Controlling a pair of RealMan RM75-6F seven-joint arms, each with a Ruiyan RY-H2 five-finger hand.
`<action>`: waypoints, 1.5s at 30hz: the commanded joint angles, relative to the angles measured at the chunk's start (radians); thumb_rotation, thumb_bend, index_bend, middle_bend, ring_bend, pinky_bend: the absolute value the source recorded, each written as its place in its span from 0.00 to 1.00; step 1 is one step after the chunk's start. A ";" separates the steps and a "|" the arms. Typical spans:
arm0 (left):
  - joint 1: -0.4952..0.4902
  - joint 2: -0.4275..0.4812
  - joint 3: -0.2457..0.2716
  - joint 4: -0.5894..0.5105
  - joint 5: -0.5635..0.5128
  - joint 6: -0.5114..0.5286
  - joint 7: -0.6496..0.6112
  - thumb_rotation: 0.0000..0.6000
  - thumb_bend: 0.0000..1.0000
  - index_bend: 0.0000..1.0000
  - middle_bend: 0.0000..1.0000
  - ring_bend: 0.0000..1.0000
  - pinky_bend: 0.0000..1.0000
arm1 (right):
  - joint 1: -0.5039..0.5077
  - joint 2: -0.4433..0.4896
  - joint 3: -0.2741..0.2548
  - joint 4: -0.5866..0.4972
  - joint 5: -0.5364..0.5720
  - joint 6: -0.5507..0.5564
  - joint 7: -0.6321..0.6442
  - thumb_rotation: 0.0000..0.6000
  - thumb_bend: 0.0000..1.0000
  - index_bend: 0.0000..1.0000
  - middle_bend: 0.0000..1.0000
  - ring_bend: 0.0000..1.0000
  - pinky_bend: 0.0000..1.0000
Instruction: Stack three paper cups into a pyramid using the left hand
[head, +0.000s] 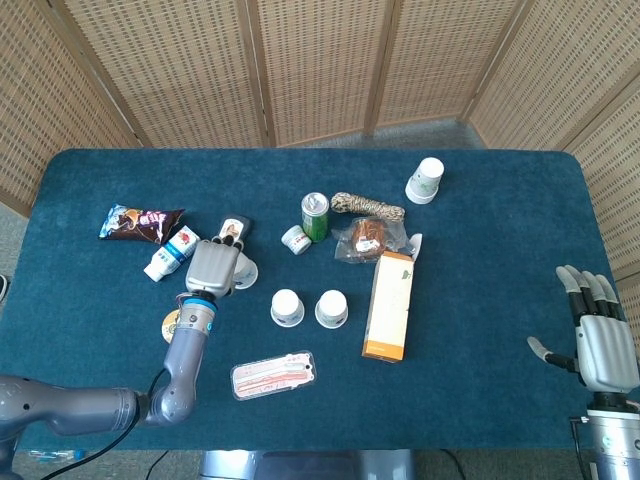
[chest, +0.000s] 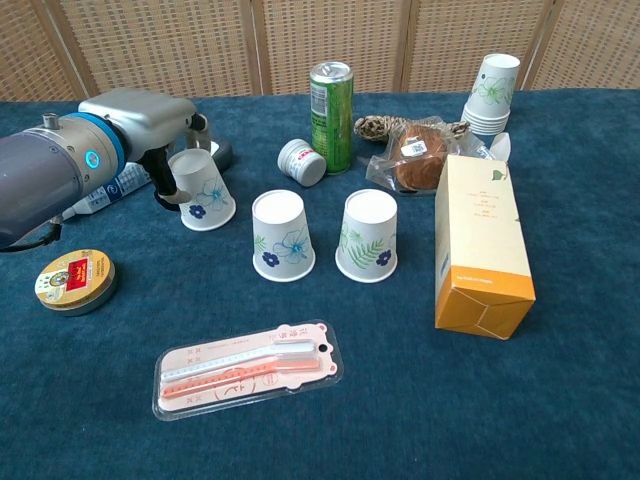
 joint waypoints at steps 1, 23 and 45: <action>0.003 -0.005 -0.001 0.006 0.004 0.004 0.003 1.00 0.31 0.36 0.36 0.39 0.55 | 0.000 0.000 0.000 0.000 0.000 0.000 -0.001 1.00 0.19 0.01 0.00 0.00 0.00; 0.099 0.260 0.063 -0.203 0.286 -0.029 -0.167 1.00 0.32 0.39 0.38 0.40 0.54 | -0.002 -0.003 -0.008 -0.011 -0.014 0.007 -0.015 1.00 0.19 0.01 0.00 0.00 0.00; 0.152 0.375 0.116 -0.400 0.705 -0.052 -0.320 1.00 0.31 0.38 0.37 0.39 0.52 | -0.002 -0.007 -0.008 -0.013 -0.011 0.007 -0.027 1.00 0.19 0.01 0.00 0.00 0.00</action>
